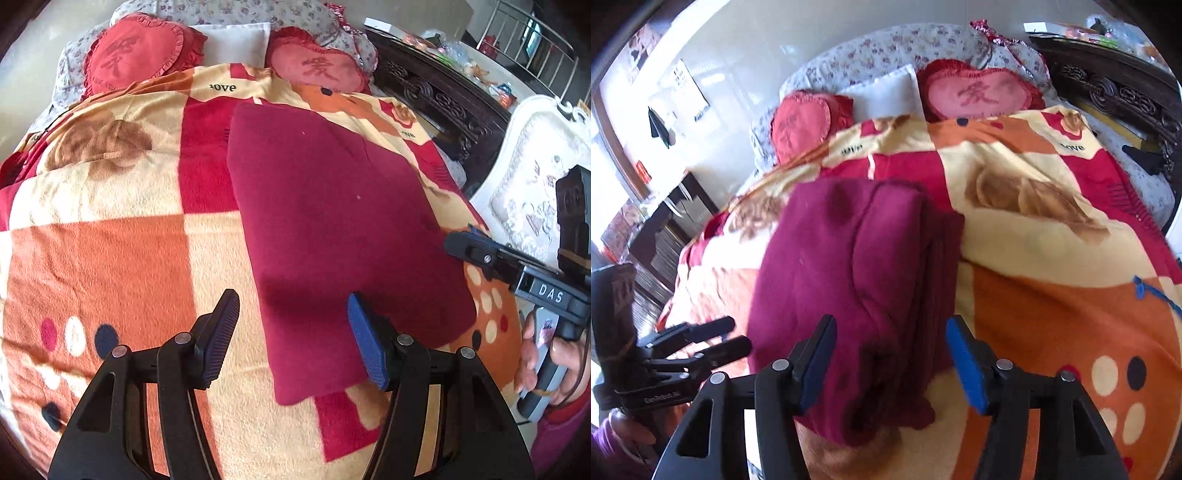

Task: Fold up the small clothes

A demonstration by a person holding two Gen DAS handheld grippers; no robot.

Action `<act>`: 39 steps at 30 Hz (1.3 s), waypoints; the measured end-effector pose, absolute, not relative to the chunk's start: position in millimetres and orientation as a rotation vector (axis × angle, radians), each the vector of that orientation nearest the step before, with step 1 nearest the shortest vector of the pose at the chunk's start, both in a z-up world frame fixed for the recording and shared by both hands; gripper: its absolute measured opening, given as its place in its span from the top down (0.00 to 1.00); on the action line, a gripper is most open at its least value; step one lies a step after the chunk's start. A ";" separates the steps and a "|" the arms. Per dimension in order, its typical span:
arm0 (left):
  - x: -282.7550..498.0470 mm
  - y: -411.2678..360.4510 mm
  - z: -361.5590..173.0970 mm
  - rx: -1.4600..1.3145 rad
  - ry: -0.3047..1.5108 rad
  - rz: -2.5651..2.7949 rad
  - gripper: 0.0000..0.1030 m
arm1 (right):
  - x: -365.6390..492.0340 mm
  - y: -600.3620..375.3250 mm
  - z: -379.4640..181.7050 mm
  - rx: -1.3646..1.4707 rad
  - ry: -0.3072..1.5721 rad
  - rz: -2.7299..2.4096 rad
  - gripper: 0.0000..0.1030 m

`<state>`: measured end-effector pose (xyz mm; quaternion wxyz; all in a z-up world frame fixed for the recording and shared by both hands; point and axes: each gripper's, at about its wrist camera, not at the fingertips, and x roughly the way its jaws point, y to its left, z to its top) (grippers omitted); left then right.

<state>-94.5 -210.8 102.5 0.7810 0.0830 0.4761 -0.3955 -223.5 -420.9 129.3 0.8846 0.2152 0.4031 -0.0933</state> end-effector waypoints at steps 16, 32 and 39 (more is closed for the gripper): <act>-65.0 -243.6 79.5 0.140 1.082 -0.873 0.32 | -184.5 -452.8 84.3 0.589 0.891 -0.148 0.26; -47.3 -255.9 62.5 0.059 1.135 -0.945 0.24 | -169.1 -463.8 63.4 0.705 0.886 -0.065 0.21; -47.2 -256.0 65.7 0.024 1.130 -0.957 0.36 | -172.2 -450.9 77.4 0.615 0.867 -0.065 0.45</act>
